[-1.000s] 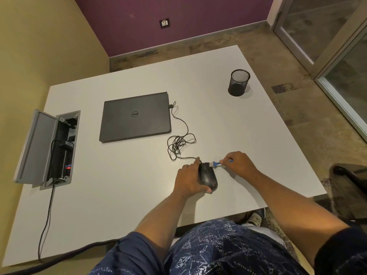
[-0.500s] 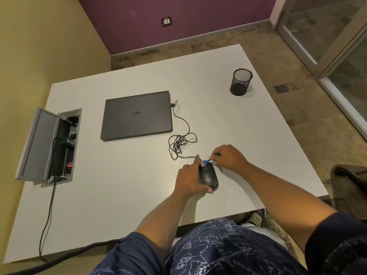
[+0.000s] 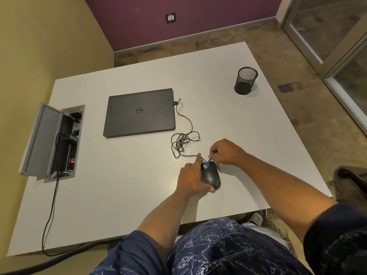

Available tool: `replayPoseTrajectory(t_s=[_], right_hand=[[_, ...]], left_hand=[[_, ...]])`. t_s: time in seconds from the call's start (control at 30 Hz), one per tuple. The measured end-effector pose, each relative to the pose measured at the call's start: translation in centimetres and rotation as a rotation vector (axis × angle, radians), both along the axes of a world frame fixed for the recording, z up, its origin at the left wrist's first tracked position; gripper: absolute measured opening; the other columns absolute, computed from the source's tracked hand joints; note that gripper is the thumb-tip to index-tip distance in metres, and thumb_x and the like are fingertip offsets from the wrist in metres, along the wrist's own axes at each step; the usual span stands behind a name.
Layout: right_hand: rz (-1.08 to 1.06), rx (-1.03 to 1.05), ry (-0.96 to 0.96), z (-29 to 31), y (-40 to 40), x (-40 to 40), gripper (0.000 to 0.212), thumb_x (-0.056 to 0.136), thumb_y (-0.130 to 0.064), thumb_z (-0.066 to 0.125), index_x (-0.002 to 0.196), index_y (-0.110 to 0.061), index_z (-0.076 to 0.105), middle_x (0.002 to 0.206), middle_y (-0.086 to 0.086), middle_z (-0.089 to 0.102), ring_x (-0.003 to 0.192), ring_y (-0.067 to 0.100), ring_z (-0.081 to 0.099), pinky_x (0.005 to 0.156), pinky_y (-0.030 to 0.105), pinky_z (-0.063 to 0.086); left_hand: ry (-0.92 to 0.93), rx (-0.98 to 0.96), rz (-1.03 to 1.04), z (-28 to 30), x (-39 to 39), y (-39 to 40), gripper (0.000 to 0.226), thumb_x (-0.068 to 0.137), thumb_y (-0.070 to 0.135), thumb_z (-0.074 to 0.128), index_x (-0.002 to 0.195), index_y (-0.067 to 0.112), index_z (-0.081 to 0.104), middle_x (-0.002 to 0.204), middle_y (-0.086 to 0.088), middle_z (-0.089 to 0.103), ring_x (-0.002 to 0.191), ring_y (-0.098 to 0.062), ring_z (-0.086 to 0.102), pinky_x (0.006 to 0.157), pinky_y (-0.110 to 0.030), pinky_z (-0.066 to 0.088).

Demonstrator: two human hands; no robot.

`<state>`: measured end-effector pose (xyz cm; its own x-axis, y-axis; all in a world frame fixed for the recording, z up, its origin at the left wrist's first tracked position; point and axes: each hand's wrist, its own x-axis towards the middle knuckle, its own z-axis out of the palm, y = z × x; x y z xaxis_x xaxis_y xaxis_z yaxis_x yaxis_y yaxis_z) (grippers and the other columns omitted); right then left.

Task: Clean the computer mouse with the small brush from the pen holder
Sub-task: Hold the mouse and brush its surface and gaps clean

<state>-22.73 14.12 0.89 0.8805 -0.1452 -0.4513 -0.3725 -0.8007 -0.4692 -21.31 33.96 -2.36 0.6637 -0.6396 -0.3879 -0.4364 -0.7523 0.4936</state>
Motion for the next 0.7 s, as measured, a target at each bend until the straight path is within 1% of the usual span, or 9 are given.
replayPoseTrajectory(t_s=[0.07, 0.1, 0.2, 0.27, 0.37, 0.43, 0.5, 0.6, 0.7], right_hand=[[0.048, 0.002, 0.035, 0.3, 0.0, 0.1, 0.012, 0.083, -0.024, 0.068, 0.073, -0.021, 0.073, 0.080, 0.000, 0.073, 0.078, 0.021, 0.066, 0.069, 0.034, 0.053], [0.047, -0.018, 0.039, 0.4, 0.0, 0.2, 0.012, 0.083, -0.024, 0.067, 0.073, -0.020, 0.073, 0.080, 0.000, 0.073, 0.079, 0.021, 0.066, 0.070, 0.035, 0.055], [0.005, -0.100, 0.008, 0.5, 0.3, 0.5, 0.019, 0.089, -0.026, 0.064, 0.093, -0.014, 0.078, 0.093, 0.004, 0.075, 0.085, 0.024, 0.068, 0.077, 0.038, 0.058], [0.015, -0.125, 0.004, 0.6, 0.5, 0.5, 0.021, 0.090, -0.026, 0.063, 0.098, -0.013, 0.078, 0.096, 0.006, 0.075, 0.086, 0.025, 0.068, 0.078, 0.039, 0.059], [0.071, -0.098, 0.023, 1.1, 0.5, 0.7, 0.015, 0.081, -0.022, 0.064, 0.081, -0.013, 0.077, 0.082, 0.004, 0.074, 0.079, 0.023, 0.067, 0.071, 0.037, 0.059], [0.105, -0.086, 0.049, 1.4, 0.5, 0.8, 0.010, 0.075, -0.021, 0.065, 0.067, -0.017, 0.069, 0.068, 0.001, 0.068, 0.069, 0.022, 0.063, 0.064, 0.035, 0.054], [0.129, -0.077, 0.079, 1.7, 0.6, 0.8, 0.011, 0.073, -0.022, 0.066, 0.061, -0.021, 0.065, 0.061, 0.000, 0.062, 0.064, 0.021, 0.059, 0.059, 0.033, 0.050], [0.094, -0.084, 0.067, 1.6, 0.7, 0.8, 0.010, 0.077, -0.020, 0.065, 0.069, -0.017, 0.069, 0.069, 0.002, 0.068, 0.070, 0.023, 0.064, 0.065, 0.035, 0.054], [0.015, -0.143, 0.016, 1.2, 0.6, 0.7, 0.019, 0.088, -0.022, 0.062, 0.090, -0.010, 0.076, 0.088, 0.008, 0.074, 0.081, 0.026, 0.068, 0.074, 0.039, 0.059]], left_hand=[[0.003, -0.003, -0.002, 0.0, 0.0, 0.0, 0.147, 0.048, 0.069, 0.087, 0.161, 0.015, 0.010, 0.147, 0.002, 0.053, 0.126, -0.032, 0.052, 0.100, -0.042, 0.042], [0.004, -0.005, -0.001, 0.1, 0.0, 0.0, 0.147, 0.048, 0.069, 0.087, 0.161, 0.015, 0.010, 0.147, 0.002, 0.053, 0.126, -0.032, 0.052, 0.100, -0.042, 0.042], [0.005, -0.004, 0.000, 0.0, -0.1, 0.0, 0.148, 0.048, 0.070, 0.087, 0.162, 0.016, 0.009, 0.146, 0.002, 0.053, 0.126, -0.032, 0.052, 0.099, -0.041, 0.042], [0.008, -0.001, -0.001, 0.0, -0.1, 0.0, 0.148, 0.048, 0.070, 0.087, 0.162, 0.016, 0.009, 0.145, 0.002, 0.054, 0.126, -0.031, 0.051, 0.099, -0.041, 0.042], [0.027, 0.005, 0.005, 0.0, 0.0, -0.1, 0.149, 0.046, 0.069, 0.088, 0.161, 0.018, 0.009, 0.145, 0.002, 0.054, 0.126, -0.031, 0.051, 0.101, -0.043, 0.041], [0.033, 0.006, 0.005, 0.0, 0.0, -0.1, 0.149, 0.046, 0.069, 0.088, 0.161, 0.018, 0.008, 0.146, 0.003, 0.053, 0.127, -0.031, 0.051, 0.102, -0.043, 0.041], [0.034, 0.005, 0.004, 0.0, 0.0, -0.1, 0.149, 0.046, 0.068, 0.089, 0.161, 0.018, 0.008, 0.148, 0.003, 0.052, 0.128, -0.031, 0.050, 0.103, -0.044, 0.041], [0.031, 0.005, 0.000, 0.0, 0.1, 0.0, 0.148, 0.046, 0.069, 0.088, 0.161, 0.018, 0.009, 0.148, 0.003, 0.052, 0.128, -0.031, 0.051, 0.102, -0.043, 0.041], [0.026, 0.004, -0.001, 0.0, 0.1, -0.1, 0.147, 0.046, 0.069, 0.088, 0.160, 0.019, 0.010, 0.144, 0.003, 0.055, 0.126, -0.031, 0.052, 0.099, -0.042, 0.041]])
